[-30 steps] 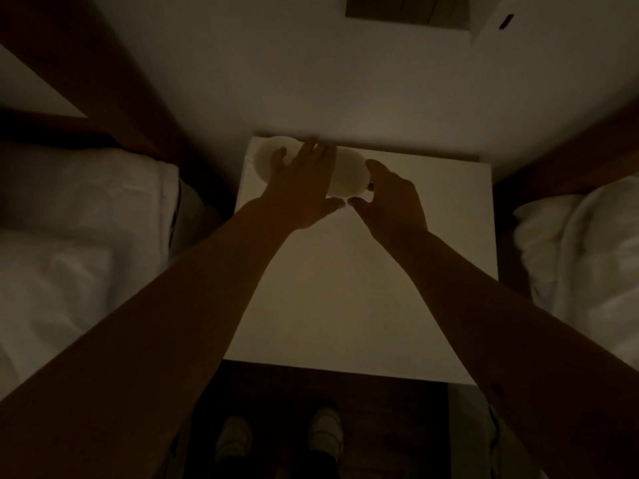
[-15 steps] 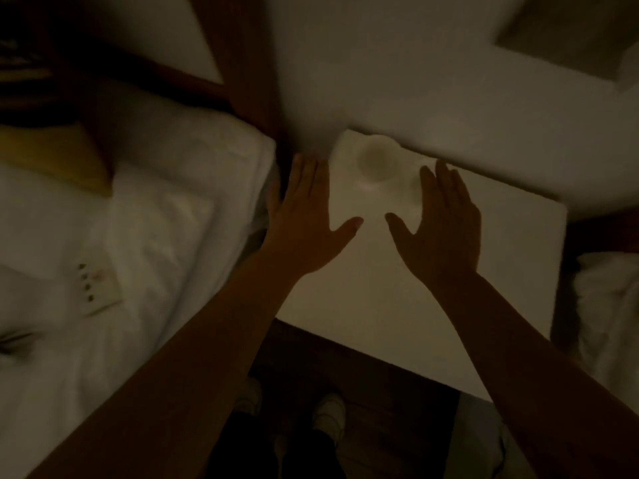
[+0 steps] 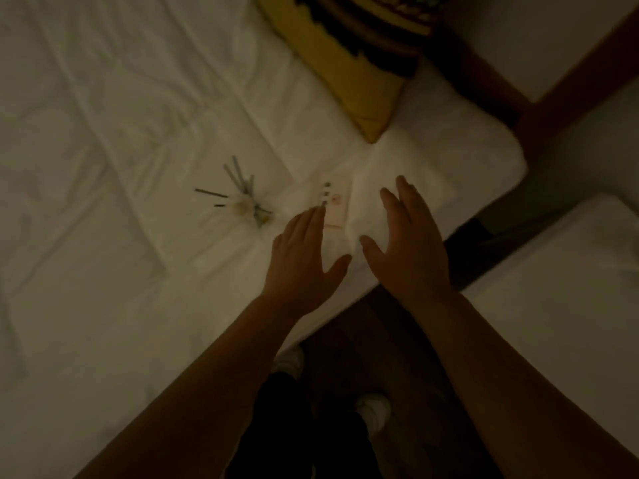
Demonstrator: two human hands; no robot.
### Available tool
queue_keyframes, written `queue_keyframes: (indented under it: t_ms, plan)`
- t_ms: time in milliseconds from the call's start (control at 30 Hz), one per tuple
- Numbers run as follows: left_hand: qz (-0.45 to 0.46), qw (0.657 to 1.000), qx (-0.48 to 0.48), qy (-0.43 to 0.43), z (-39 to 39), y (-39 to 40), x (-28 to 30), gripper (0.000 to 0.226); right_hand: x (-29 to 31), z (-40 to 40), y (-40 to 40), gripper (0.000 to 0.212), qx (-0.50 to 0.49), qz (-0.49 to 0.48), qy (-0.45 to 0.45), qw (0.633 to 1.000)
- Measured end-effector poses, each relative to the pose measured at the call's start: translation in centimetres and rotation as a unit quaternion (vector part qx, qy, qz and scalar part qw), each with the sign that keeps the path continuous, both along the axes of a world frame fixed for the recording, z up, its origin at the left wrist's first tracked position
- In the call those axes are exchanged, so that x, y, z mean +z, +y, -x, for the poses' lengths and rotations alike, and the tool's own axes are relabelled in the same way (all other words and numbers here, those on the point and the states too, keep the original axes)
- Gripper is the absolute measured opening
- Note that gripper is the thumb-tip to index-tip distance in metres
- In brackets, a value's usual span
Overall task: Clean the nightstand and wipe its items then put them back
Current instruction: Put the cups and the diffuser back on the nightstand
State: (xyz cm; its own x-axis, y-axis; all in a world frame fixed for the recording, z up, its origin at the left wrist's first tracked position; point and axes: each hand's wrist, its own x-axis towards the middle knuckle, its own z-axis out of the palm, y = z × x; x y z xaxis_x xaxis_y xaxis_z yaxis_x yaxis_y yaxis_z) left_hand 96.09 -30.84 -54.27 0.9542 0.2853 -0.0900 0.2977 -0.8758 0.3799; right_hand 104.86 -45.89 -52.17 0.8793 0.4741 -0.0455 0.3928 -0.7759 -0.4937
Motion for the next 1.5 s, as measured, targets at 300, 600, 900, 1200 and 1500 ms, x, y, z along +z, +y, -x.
queue_keyframes:
  t_ms: [300,600,900,1200,1500]
  plan:
    - [0.036,0.978,0.195,-0.062,5.5,9.3,-2.8,0.045,-3.2,2.0,11.7,0.064,0.081,0.002,0.068,0.994]
    - [0.164,0.978,0.128,0.006,2.6,15.9,-6.8,0.064,-6.0,1.2,18.4,0.051,0.097,-0.026,0.105,0.989]
    - [0.166,0.982,0.085,-0.011,1.5,17.3,-7.5,0.05,-7.1,1.7,19.6,0.048,0.059,-0.049,0.111,0.991]
    - [0.131,0.989,0.052,-0.038,-0.3,15.7,-4.0,0.048,-5.1,1.7,17.9,0.04,-0.013,-0.077,0.077,0.994]
    - [0.154,0.982,-0.084,-0.075,-5.6,4.7,0.5,0.038,-1.0,0.4,5.3,0.021,-0.132,-0.129,0.006,0.983]
